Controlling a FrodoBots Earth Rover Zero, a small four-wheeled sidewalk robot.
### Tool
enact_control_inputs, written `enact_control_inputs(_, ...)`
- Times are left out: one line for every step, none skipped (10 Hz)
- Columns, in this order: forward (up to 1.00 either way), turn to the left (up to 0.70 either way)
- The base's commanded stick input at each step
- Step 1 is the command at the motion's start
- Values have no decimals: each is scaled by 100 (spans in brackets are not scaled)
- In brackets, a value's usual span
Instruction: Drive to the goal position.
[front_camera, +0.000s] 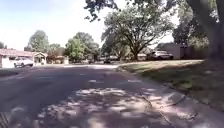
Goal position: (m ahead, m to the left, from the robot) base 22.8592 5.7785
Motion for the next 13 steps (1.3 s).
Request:
enact_control_inputs(69, 3)
enact_control_inputs(69, 3)
enact_control_inputs(69, 3)
enact_control_inputs(69, 3)
enact_control_inputs(69, 3)
enact_control_inputs(69, 3)
enact_control_inputs(69, 3)
enact_control_inputs(69, 3)
enact_control_inputs(69, 3)
enact_control_inputs(69, 3)
enact_control_inputs(69, 3)
enact_control_inputs(69, 3)
enact_control_inputs(69, 3)
